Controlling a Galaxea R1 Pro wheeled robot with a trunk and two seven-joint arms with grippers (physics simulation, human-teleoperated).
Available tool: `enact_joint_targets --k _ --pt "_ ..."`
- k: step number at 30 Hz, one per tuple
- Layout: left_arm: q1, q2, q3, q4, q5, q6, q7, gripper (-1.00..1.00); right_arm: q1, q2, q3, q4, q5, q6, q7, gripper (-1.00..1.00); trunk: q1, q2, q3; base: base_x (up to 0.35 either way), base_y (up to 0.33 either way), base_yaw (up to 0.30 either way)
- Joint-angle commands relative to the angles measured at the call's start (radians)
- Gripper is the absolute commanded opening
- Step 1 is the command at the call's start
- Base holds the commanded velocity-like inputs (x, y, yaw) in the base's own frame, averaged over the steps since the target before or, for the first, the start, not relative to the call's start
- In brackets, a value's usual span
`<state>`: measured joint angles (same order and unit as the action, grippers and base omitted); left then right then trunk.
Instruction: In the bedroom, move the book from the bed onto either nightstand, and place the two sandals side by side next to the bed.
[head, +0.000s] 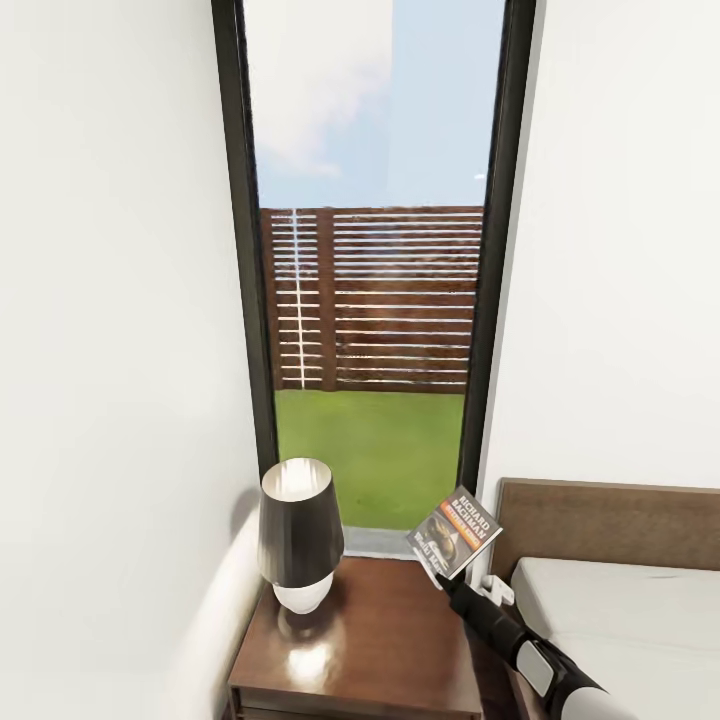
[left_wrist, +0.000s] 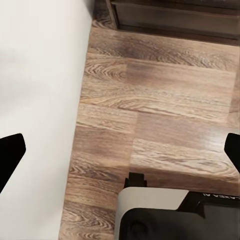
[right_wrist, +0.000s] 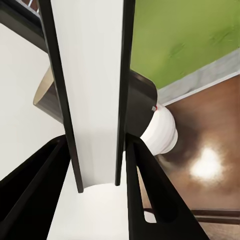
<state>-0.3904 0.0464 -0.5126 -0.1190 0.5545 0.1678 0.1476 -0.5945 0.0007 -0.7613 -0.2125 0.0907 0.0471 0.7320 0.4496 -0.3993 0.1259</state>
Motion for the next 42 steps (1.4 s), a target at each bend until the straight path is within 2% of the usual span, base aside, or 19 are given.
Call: enact_joint_targets --k 1,14,28,42 --pt "0.0 0.0 -0.009 -0.003 0.009 0.006 0.006 1.0 0.0 0.0 -0.009 -0.001 0.009 0.005 0.004 -1.0 0.0 -0.001 0.0 0.0 0.0 0.0" --pt "0.0 -0.002 -0.011 -0.004 0.008 0.003 0.002 1.0 -0.001 0.001 -0.008 0.002 0.009 0.005 0.004 -1.0 0.0 -0.001 0.0 0.002 0.0 -0.014" --pt "0.0 -0.002 -0.024 -0.004 0.008 0.0 0.002 1.0 0.0 0.001 -0.009 0.015 0.01 0.005 0.007 -1.0 0.0 -0.001 0.0 0.102 0.023 -0.051" --pt "0.001 -0.001 -0.031 -0.004 0.008 -0.002 0.004 1.0 0.0 -0.005 -0.004 0.017 0.015 0.014 0.03 -1.0 0.0 -0.001 0.0 0.008 0.002 -0.003"
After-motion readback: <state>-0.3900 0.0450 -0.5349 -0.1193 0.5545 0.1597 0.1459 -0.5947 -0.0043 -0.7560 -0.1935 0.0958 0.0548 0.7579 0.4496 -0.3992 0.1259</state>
